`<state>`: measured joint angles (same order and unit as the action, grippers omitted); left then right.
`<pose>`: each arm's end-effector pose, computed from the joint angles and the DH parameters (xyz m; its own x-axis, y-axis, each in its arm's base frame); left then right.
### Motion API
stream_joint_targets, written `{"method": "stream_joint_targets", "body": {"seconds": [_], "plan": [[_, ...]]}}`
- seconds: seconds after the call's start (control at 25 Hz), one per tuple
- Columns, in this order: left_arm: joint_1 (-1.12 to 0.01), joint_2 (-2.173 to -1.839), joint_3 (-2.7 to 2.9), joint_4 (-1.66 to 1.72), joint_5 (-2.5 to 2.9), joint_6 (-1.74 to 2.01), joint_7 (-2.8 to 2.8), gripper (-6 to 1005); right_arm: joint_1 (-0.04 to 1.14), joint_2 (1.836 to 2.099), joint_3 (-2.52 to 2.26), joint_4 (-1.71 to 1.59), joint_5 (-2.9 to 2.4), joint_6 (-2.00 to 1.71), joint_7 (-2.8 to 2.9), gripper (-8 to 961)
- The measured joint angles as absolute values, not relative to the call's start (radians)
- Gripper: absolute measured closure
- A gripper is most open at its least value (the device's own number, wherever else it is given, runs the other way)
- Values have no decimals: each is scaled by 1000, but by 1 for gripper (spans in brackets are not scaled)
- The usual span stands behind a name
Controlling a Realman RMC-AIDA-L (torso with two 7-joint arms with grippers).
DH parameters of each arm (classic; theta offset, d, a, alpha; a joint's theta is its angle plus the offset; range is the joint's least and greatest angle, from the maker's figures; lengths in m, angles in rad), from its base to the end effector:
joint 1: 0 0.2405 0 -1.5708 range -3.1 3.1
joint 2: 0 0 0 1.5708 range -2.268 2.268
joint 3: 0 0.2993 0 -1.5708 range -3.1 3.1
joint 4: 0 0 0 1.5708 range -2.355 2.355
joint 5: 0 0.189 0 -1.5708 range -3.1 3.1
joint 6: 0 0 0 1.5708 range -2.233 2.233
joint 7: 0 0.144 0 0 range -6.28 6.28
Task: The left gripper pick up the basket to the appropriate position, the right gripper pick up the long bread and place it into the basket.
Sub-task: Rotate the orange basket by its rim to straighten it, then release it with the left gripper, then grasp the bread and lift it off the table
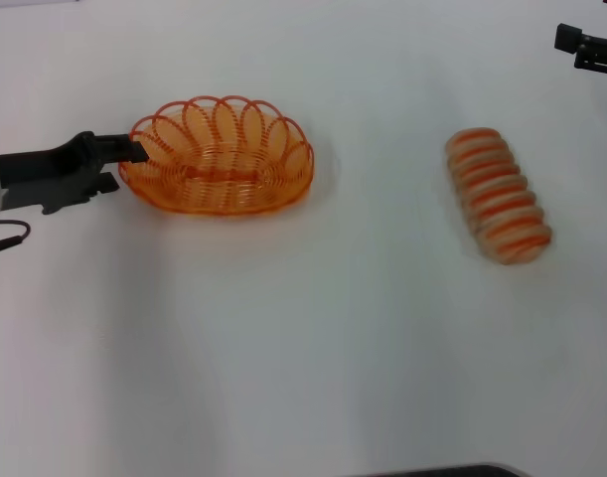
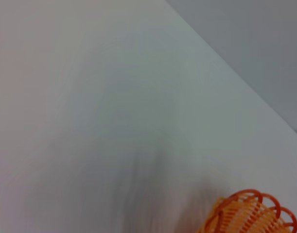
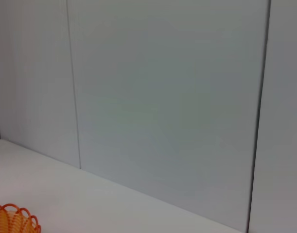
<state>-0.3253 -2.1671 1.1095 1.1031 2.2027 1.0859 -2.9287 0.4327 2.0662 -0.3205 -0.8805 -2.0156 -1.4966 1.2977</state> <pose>-0.3046 0.3350 -0.0346 -0.1004 0.8366 0.5386 0.9917 0.1276 -0.0133 0.3412 0.3329 0.0749 0.8031 -0.1993 -0.5615 -0.5459 -0.6236 -0.5595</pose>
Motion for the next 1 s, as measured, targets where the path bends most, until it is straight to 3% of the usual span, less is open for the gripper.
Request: {"method": "stream_joint_targets", "body": {"seconds": [0.08,0.36,0.44,0.56,0.6,0.64,0.76,0.96,1.0], "plan": [[-328,-2165,1076,1102,2203,1095,-2887,532,434,2067,-320,-881,-2016,-1493,1298,81],[-360,-2152,844,1065,2038,1187,-2434,258,448,2073,-315,-877,-1984,-1452,1358,85],[-384,-2134,792,1042,2000,1268,-2295,198,456,2070,-319,-877,-1985,-1441,1416,86],[-438,-2079,747,975,2009,1405,-2141,140,468,2048,-334,-879,-1998,-1443,1541,87],[-456,-2063,741,953,2016,1443,-2097,142,473,2017,-383,-880,-2011,-1455,1654,88],[-472,-2043,734,925,2026,1482,-2056,143,473,2017,-383,-880,-2011,-1455,1654,88],[-506,-2012,708,897,2082,1584,-1942,146,482,1953,-485,-880,-2029,-1487,1862,89],[-519,-2000,691,945,2186,1667,-1857,144,544,1853,-538,-880,-2108,-1592,2217,92],[-519,-1999,690,950,2191,1670,-1853,144,544,1853,-538,-880,-2108,-1592,2217,92]]}}
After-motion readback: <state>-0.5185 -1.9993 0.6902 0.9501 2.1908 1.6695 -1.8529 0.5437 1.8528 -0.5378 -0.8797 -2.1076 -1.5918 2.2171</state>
